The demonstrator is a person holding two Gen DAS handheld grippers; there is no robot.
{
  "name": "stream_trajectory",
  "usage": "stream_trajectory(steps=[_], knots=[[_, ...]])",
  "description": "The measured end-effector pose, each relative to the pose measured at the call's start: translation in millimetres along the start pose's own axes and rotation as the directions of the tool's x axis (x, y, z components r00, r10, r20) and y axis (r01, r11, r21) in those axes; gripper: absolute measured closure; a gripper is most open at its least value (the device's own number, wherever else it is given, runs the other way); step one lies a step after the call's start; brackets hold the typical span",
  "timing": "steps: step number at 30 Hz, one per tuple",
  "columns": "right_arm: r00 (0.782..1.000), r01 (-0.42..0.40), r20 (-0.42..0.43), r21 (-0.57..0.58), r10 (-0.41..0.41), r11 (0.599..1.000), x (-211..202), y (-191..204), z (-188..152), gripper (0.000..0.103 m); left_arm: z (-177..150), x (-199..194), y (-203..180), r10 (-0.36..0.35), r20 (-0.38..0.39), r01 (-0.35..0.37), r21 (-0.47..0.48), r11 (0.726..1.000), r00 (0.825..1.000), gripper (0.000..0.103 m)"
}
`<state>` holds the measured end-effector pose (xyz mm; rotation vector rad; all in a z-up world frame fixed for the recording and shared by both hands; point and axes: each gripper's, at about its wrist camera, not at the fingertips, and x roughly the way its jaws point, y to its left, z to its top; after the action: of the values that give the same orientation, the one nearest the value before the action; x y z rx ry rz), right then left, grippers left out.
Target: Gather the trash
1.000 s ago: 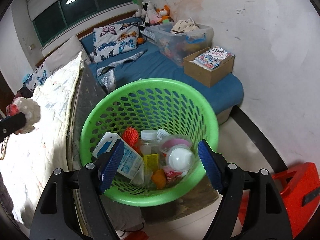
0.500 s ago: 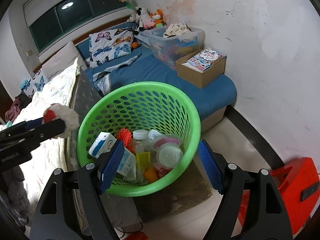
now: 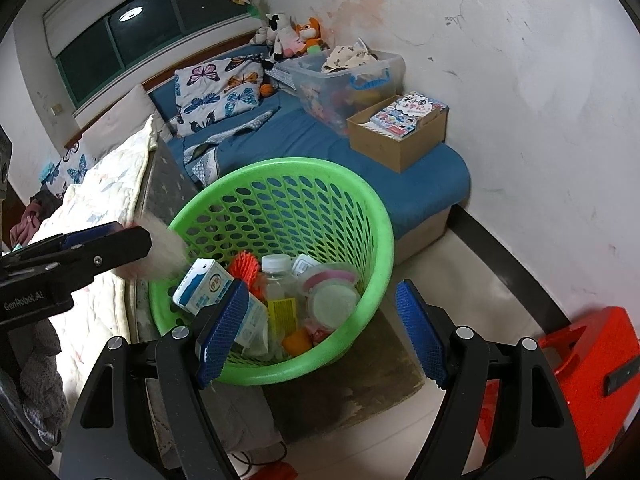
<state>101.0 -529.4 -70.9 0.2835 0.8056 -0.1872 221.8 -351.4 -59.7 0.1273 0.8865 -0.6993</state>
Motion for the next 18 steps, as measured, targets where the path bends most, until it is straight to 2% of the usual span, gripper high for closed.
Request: stream_trajectory(steps=[8,18], knots=[[1.0,-0.003,0.005,0.001,0.003,1.0,-3,2,-2,0.027,-4,-12,5,-0.007,0.017,0.007,-0.003,1.0,1.0,0.037],[0.999,-0.044,0.012,-0.028,0.045,0.999,-16,26,-4,0.027,-20,-54,29,0.068,0.066,-0.068,-0.012,0.998,0.995,0.036]])
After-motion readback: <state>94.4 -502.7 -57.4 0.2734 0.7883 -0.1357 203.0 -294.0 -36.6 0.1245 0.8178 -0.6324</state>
